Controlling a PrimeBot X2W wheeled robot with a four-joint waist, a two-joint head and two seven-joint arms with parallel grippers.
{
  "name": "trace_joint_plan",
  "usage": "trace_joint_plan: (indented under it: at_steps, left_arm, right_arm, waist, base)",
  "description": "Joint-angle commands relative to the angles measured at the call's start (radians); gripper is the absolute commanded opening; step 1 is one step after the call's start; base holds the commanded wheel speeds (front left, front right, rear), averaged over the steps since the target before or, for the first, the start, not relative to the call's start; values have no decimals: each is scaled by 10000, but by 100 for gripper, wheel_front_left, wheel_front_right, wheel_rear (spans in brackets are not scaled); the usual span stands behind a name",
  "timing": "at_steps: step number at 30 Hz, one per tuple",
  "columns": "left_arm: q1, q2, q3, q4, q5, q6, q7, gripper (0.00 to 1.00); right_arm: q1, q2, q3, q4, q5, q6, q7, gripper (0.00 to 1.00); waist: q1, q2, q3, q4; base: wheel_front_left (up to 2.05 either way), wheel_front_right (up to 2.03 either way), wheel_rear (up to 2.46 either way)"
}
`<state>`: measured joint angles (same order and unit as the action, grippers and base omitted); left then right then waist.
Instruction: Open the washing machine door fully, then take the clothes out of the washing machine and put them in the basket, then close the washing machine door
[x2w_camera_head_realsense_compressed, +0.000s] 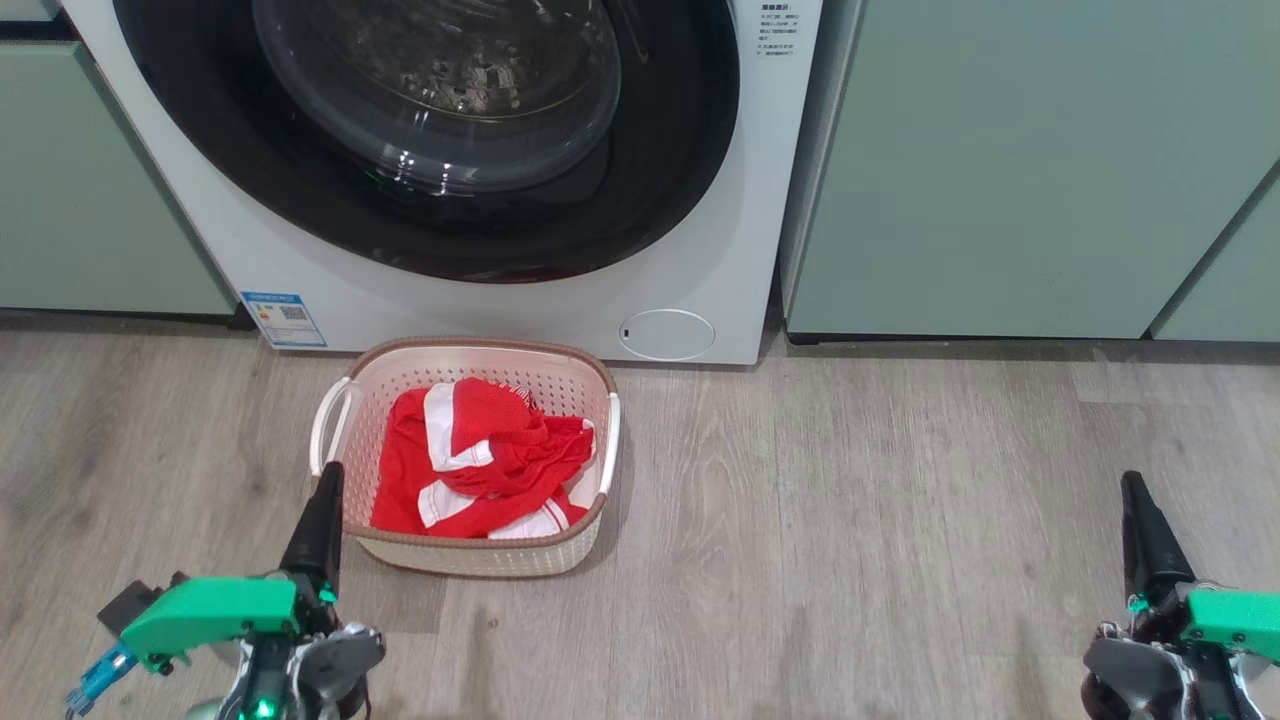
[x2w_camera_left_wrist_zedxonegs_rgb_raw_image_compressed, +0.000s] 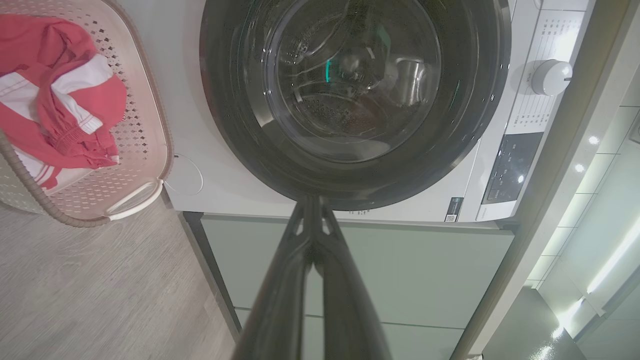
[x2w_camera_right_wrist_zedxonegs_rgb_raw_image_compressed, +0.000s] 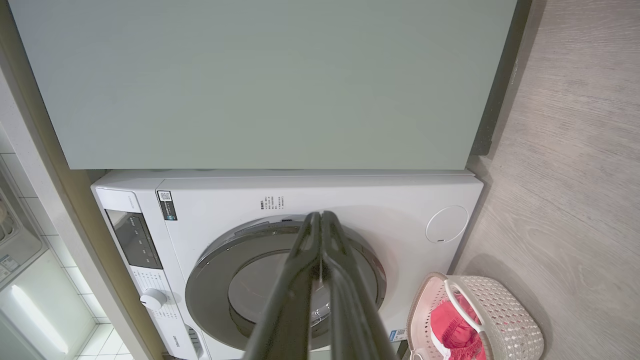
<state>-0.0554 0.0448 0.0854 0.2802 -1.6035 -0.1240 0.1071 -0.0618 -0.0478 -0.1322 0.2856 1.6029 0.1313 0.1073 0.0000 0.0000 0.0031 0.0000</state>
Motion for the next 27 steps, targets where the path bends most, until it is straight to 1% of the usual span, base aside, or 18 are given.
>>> trace_joint_plan:
  at_steps: [1, 27]
  left_arm:
    - [-526, 54, 283, -353, -52, -67, 61, 0]
    - [-526, 54, 283, -353, -52, -67, 60, 0]
  right_arm:
    - [-461, -24, 185, -409, 57, -6, 59, 0]
    - [-461, -24, 185, -409, 58, -6, 58, 0]
  waist:
    - [0, 0, 0, 0]
    - [0, 0, 0, 0]
  base:
    - [0, 0, 0]
    - [0, 0, 0]
